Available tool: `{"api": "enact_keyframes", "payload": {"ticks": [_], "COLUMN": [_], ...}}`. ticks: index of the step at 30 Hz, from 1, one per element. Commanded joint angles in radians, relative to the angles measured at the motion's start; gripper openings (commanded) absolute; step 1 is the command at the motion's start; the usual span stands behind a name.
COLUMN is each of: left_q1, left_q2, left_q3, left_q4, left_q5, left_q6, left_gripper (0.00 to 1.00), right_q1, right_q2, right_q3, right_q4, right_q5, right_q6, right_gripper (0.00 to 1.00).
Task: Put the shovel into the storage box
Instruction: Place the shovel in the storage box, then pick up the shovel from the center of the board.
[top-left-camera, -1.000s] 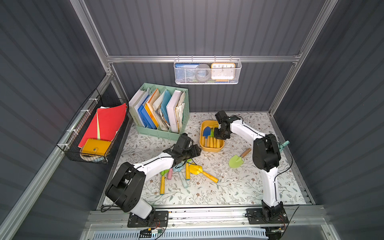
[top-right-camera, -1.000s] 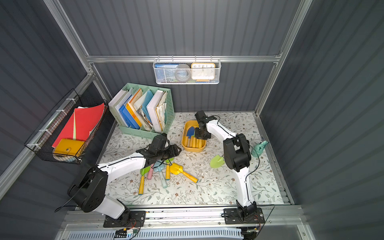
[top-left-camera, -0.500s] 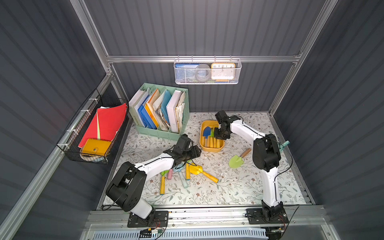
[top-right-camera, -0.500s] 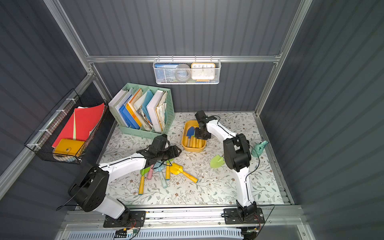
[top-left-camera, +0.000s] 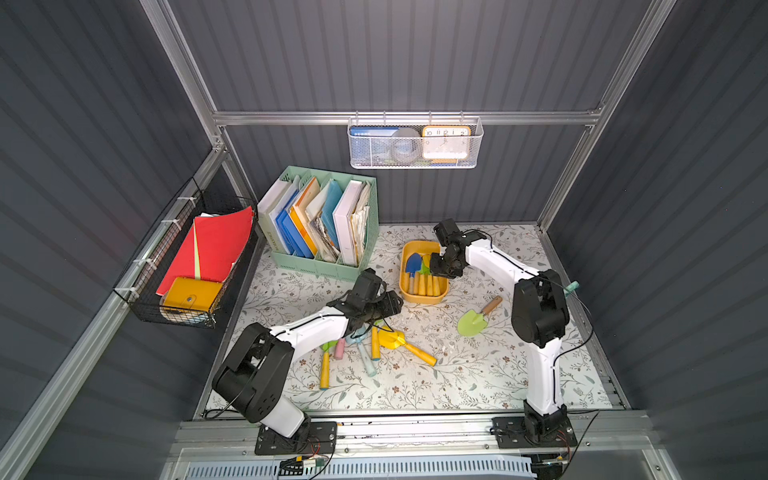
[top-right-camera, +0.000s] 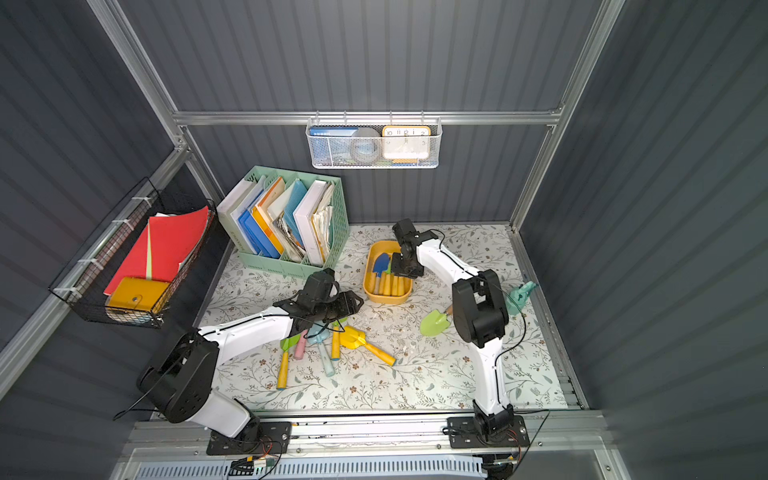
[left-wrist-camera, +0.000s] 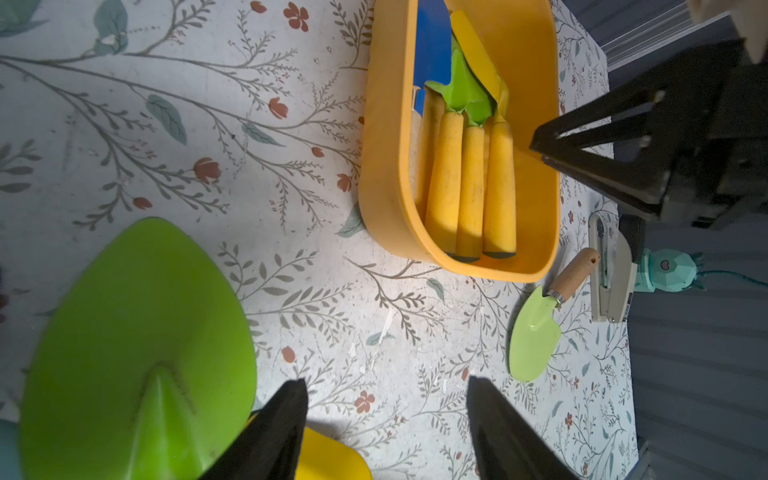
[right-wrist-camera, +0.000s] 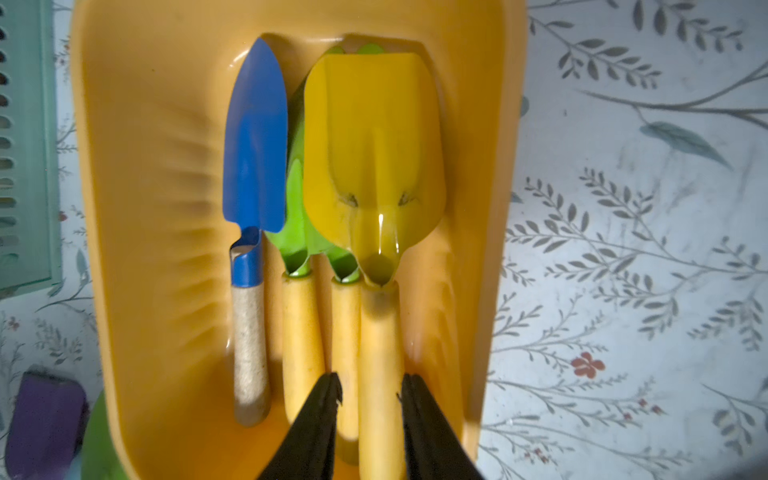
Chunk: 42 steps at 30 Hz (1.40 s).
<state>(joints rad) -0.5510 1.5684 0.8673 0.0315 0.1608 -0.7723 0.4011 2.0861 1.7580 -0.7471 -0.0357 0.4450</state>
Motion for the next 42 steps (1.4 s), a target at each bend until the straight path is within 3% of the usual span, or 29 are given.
{"api": "enact_keyframes", "payload": {"ticks": [1, 9, 17, 42], "left_q1": [-0.003, -0.003, -0.003, -0.004], "left_q2": [-0.007, -0.01, -0.024, -0.054], "left_q3": [-0.015, -0.002, -0.016, 0.005], "left_q4": [-0.006, -0.053, -0.053, -0.126], "left_q5": [-0.001, -0.03, -0.035, -0.085], "left_q6": [-0.002, -0.004, -0.019, -0.008], "left_gripper": [0.66, 0.65, 0.65, 0.65], "right_q1": [0.003, 0.022, 0.043, 0.077], "right_q2": [-0.098, -0.288, -0.419, -0.621], "right_q3": [-0.072, -0.272, -0.431, -0.703], "right_q4": [0.049, 0.13, 0.179, 0.256], "right_q5": [-0.039, -0.065, -0.081, -0.07], "right_q6": [0.023, 0.041, 0.063, 0.123], "right_gripper": [0.32, 0.41, 0.42, 0.43]}}
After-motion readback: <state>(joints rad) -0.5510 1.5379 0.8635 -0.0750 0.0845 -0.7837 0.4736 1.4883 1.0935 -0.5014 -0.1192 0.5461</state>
